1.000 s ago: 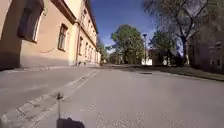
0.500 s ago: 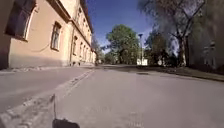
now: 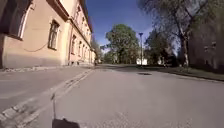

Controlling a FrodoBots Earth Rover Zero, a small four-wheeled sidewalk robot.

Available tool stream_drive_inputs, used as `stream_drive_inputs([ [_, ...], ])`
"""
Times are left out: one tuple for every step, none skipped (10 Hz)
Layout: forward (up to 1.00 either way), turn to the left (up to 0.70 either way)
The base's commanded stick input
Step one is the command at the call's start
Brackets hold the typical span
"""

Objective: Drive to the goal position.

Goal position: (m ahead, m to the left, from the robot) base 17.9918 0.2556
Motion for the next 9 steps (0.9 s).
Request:
stream_drive_inputs([
  [0.8,0.0],
  [0.85,0.0],
  [0.85,0.0],
  [0.85,0.0],
  [0.85,0.0],
  [0.85,0.0],
  [0.85,0.0],
  [0.88,0.0],
  [0.99,0.0],
])
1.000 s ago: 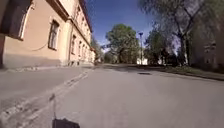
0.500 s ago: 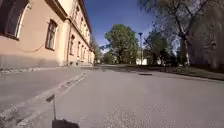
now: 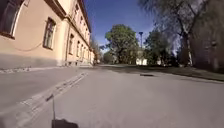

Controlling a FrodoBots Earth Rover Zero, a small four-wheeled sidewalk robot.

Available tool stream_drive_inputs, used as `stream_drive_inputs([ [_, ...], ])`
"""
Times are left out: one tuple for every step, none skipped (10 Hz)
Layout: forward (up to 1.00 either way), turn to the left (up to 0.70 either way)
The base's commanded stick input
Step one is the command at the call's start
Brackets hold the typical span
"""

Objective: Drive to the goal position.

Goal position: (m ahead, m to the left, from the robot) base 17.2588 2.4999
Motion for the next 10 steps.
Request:
stream_drive_inputs([
  [1.0,0.0],
  [1.0,0.02],
  [1.0,0.09],
  [1.0,0.27],
  [1.0,0.0],
  [1.0,0.0],
  [1.0,0.0],
  [1.0,0.0],
  [1.0,0.0],
  [1.0,0.0],
])
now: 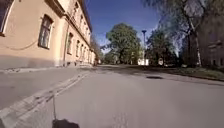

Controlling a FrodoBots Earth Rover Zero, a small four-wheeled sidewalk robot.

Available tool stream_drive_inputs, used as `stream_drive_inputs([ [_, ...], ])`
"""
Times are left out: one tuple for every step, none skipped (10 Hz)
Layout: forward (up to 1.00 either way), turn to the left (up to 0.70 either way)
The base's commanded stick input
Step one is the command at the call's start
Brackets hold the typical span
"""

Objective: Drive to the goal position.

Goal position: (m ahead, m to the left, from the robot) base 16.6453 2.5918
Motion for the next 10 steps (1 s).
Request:
stream_drive_inputs([
  [1.0,0.0],
  [1.0,0.0],
  [1.0,0.0],
  [1.0,0.0],
  [1.0,0.0],
  [1.0,0.0],
  [1.0,0.0],
  [1.0,0.0],
  [1.0,0.1],
  [1.0,0.17],
])
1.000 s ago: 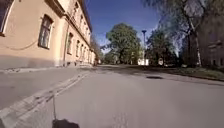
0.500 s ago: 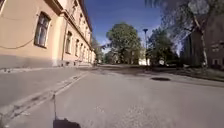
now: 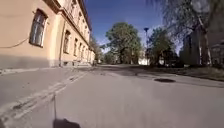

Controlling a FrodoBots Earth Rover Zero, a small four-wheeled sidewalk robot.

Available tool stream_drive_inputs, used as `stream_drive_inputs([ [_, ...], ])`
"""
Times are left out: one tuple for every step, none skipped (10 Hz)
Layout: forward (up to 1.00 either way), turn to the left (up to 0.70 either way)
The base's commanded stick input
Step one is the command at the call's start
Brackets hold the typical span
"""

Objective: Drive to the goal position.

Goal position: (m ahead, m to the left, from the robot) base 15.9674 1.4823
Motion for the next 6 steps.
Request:
stream_drive_inputs([
  [1.0,0.4],
  [1.0,0.37],
  [1.0,0.17],
  [1.0,0.0],
  [1.0,0.0],
  [1.0,0.0],
])
